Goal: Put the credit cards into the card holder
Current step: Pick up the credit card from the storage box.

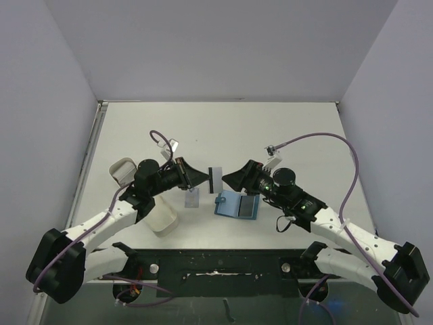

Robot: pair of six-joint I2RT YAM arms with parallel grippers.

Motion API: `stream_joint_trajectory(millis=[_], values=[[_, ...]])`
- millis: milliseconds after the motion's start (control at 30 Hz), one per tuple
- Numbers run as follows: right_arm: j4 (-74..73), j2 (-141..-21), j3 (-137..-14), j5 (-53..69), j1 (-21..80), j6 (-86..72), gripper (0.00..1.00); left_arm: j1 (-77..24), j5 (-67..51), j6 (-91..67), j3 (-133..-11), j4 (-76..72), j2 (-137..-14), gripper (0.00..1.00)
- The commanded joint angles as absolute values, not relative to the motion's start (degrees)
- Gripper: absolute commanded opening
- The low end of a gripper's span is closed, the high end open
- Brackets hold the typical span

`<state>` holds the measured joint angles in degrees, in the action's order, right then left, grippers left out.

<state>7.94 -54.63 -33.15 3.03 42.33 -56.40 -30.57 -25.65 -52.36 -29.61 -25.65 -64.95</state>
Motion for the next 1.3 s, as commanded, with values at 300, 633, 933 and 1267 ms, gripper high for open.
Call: stream_joint_trajectory(millis=[300,633,933,1267], values=[[11.5,-51.4,-31.7,11.5,41.9,-55.2,0.50,-34.0,-36.7,-56.4,-30.7,-33.2,-61.1,0.00],[16.3,-48.7,-27.3,13.3,42.1,-57.4,0.06,-34.6,-35.6,-57.7,-29.5,-35.0,-62.6,0.00],[7.1,-45.4,-26.4,8.0,42.1,-55.4,0.00,-34.7,-23.2,-48.2,-33.1,-16.8,-60.9,0.40],[-6.9,-48.0,-29.3,7.5,34.1,-48.9,0.00,-38.7,-12.6,-42.0,-36.0,-9.3,-67.1,0.37]])
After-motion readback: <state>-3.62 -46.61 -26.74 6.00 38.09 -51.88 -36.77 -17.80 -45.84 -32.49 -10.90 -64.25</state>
